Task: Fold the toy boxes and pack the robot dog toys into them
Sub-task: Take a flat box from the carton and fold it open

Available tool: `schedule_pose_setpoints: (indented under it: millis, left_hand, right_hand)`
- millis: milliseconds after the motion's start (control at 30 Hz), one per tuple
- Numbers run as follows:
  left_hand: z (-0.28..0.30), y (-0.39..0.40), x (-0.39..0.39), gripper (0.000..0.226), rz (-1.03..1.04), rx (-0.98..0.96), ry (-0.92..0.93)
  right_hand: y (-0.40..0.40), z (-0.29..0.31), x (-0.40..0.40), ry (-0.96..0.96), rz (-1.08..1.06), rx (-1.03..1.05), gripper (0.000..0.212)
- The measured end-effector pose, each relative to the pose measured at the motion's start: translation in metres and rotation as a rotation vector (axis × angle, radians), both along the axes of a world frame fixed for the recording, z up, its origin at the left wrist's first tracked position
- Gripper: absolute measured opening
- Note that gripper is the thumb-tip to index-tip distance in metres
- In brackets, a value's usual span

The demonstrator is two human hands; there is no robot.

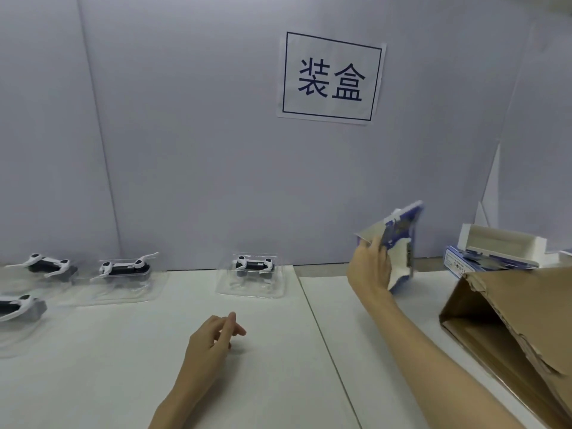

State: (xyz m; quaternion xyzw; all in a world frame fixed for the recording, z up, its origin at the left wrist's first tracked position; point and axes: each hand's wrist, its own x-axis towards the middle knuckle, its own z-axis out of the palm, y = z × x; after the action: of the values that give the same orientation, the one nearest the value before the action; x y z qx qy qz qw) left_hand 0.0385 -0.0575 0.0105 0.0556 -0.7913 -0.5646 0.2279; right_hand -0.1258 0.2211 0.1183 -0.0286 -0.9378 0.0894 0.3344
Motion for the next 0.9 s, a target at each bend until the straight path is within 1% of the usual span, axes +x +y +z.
schedule_pose_setpoints:
  millis: [100,133,200,267,300,333,367,400,433,500,533,633,700,733,767,800,867,900]
  left_hand:
    - [0.003,0.002,0.001,0.031,0.027,-0.025,0.01]
    - [0.005,0.002,0.001,0.029,0.034,-0.022,0.019]
    - [0.01,0.003,0.003,0.023,0.053,0.004,0.035]
    - [0.016,0.004,0.005,0.013,0.06,0.039,0.048]
    - [0.02,0.005,0.006,0.012,0.045,0.065,0.047]
    - [0.025,0.006,0.008,0.02,0.013,0.102,0.038]
    - [0.028,0.007,0.01,0.035,-0.042,0.15,0.021]
    - [0.031,0.009,0.012,0.049,-0.121,0.209,-0.005]
    - [0.033,0.01,0.015,0.057,-0.212,0.27,-0.04]
    - [0.038,0.013,0.019,0.059,-0.386,0.353,-0.08]
    - [0.038,0.012,0.022,0.059,-0.436,0.378,-0.071]
    - [0.044,0.011,0.025,0.062,-0.452,0.417,-0.021]
    - [0.054,0.018,0.026,0.057,-0.409,0.37,0.003]
    - [0.058,0.022,0.023,0.057,-0.385,0.3,0.022]
    - [0.062,0.024,0.02,0.06,-0.362,0.23,0.042]
    - [0.063,0.022,0.021,0.064,-0.384,0.173,0.062]
    - [0.065,0.021,0.023,0.07,-0.433,0.145,0.067]
    - [0.065,0.02,0.022,0.07,-0.403,0.152,0.073]
  right_hand:
    - [-0.015,-0.011,0.023,0.297,0.321,-0.214,0.018]
    - [-0.02,-0.013,0.033,0.388,0.419,-0.302,0.017]
    - [-0.03,-0.018,0.054,0.463,0.588,-0.544,0.028]
    - [-0.04,-0.021,0.077,0.411,0.717,-0.861,0.043]
    - [-0.045,-0.024,0.087,0.34,0.772,-1.017,0.049]
    - [-0.05,-0.029,0.094,0.259,0.822,-1.143,0.052]
    - [-0.056,-0.035,0.099,0.195,0.857,-1.233,0.052]
    - [-0.061,-0.041,0.102,0.138,0.877,-1.306,0.052]
    - [-0.067,-0.045,0.105,0.077,0.892,-1.371,0.056]
    - [-0.074,-0.049,0.108,-0.027,0.902,-1.46,0.062]
    - [-0.074,-0.05,0.109,-0.052,0.908,-1.481,0.06]
    - [-0.07,-0.051,0.108,-0.103,0.948,-1.487,0.046]
    - [-0.07,-0.053,0.11,-0.166,0.952,-1.467,0.046]
    - [-0.072,-0.054,0.112,-0.2,0.955,-1.469,0.047]
    - [-0.074,-0.054,0.115,-0.23,0.967,-1.484,0.047]
    - [-0.076,-0.054,0.117,-0.252,0.981,-1.501,0.046]
    - [-0.079,-0.053,0.121,-0.269,0.988,-1.509,0.043]
    - [-0.079,-0.053,0.123,-0.264,0.984,-1.502,0.041]
